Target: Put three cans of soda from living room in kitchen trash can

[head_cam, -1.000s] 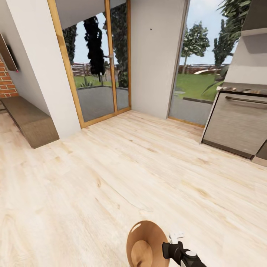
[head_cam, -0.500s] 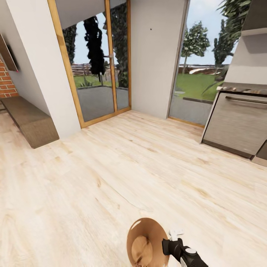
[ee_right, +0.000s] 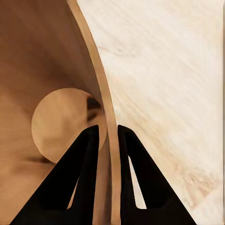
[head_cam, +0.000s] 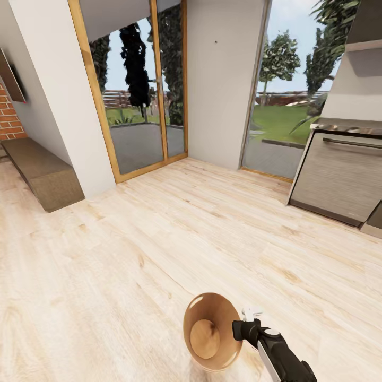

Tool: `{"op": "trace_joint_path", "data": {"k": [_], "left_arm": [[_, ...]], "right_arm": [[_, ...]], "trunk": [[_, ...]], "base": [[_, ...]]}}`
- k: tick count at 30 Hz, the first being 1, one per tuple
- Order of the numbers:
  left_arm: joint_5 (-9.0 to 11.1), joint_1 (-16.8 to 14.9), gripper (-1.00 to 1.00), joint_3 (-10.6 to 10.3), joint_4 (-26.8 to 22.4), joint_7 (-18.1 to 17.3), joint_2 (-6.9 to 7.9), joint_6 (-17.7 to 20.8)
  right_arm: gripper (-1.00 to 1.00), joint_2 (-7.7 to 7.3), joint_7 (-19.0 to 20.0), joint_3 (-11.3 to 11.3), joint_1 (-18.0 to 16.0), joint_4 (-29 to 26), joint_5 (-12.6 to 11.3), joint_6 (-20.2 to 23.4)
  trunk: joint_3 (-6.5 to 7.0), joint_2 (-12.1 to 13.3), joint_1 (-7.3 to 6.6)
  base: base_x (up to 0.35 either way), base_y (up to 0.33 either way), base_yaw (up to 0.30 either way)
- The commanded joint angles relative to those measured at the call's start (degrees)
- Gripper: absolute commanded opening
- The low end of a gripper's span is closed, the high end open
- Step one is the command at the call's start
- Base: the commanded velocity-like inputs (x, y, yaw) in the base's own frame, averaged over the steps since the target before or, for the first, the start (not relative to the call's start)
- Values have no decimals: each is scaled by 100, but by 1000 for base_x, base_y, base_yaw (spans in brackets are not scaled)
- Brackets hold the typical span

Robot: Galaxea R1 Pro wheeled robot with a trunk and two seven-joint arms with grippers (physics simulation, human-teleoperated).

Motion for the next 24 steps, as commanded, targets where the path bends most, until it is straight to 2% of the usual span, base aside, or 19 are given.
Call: {"op": "trace_joint_path", "data": {"k": [1, 9, 10, 15, 16, 19, 24], "left_arm": [[0, 0, 100, 2, 0, 0, 0, 0], [-4, 0, 100, 0, 0, 1, 0, 0], [-4, 0, 100, 0, 0, 1, 0, 0], [-6, 0, 100, 0, 0, 1, 0, 0], [-7, 0, 100, 0, 0, 1, 0, 0], [-8, 0, 100, 0, 0, 1, 0, 0], [-9, 0, 100, 0, 0, 2, 0, 0]], "right_arm": [[-100, 0, 29, -5, 0, -150, -49, 159], [-100, -8, 38, -12, 4, -1310, -45, 1419], [-100, -10, 38, -12, 4, -1630, -45, 1822], [-100, -16, 38, -20, 4, -2424, -44, 2969], [-100, -25, 38, -23, 4, -2705, -44, 3382], [-100, -73, 42, -29, 5, -3046, -47, 3768], [-100, -159, 49, -36, 5, -3343, -51, 4067]], "trunk": [[0, 0, 0], [0, 0, 0], [0, 0, 0], [0, 0, 0], [0, 0, 0], [0, 0, 0], [0, 0, 0]], "base": [[0, 0, 0], [0, 0, 0], [0, 0, 0], [0, 0, 0], [0, 0, 0], [0, 0, 0], [0, 0, 0]]}}
